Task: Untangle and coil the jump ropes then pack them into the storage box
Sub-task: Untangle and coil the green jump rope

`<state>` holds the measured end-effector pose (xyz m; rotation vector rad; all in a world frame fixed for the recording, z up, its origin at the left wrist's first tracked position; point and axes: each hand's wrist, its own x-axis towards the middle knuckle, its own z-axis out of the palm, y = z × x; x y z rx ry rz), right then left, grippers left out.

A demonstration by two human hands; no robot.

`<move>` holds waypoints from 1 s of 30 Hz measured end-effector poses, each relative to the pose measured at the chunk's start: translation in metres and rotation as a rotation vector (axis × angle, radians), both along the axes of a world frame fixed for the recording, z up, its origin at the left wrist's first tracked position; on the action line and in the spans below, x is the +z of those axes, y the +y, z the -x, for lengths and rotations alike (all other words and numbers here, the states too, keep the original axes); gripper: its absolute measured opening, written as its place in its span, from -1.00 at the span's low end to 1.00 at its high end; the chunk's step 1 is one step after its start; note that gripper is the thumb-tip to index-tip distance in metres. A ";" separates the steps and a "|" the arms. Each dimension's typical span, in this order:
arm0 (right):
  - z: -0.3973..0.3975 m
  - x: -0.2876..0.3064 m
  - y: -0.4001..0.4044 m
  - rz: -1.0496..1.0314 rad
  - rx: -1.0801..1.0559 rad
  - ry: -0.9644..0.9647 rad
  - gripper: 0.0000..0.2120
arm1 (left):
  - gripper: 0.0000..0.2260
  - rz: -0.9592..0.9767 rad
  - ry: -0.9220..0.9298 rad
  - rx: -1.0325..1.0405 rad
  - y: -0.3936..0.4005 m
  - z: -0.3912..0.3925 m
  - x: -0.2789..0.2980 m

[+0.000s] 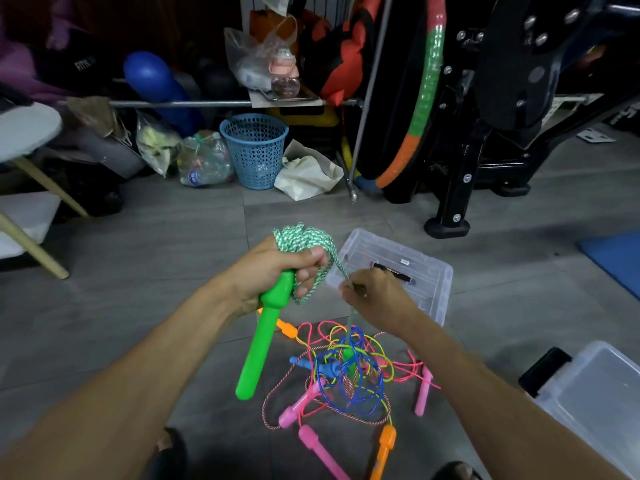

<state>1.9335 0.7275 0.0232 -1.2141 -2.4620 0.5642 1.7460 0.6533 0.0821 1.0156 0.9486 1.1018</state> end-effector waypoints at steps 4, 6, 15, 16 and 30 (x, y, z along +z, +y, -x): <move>-0.009 -0.009 0.001 0.248 -0.024 -0.172 -0.68 | -0.88 0.063 0.072 0.145 0.002 0.009 -0.006; -0.004 0.005 0.002 0.358 -0.050 0.102 -0.73 | -0.85 0.125 0.223 0.284 0.004 0.016 -0.011; -0.004 0.029 0.008 0.554 -0.138 0.449 -0.76 | -0.71 0.204 0.738 0.319 0.006 0.024 -0.034; -0.004 0.029 0.006 0.550 -0.137 0.371 -0.75 | -0.67 0.211 0.750 0.318 0.006 0.023 -0.036; -0.020 0.023 0.024 0.454 -0.279 0.404 -0.89 | -0.81 0.407 -0.135 0.221 0.005 0.007 -0.029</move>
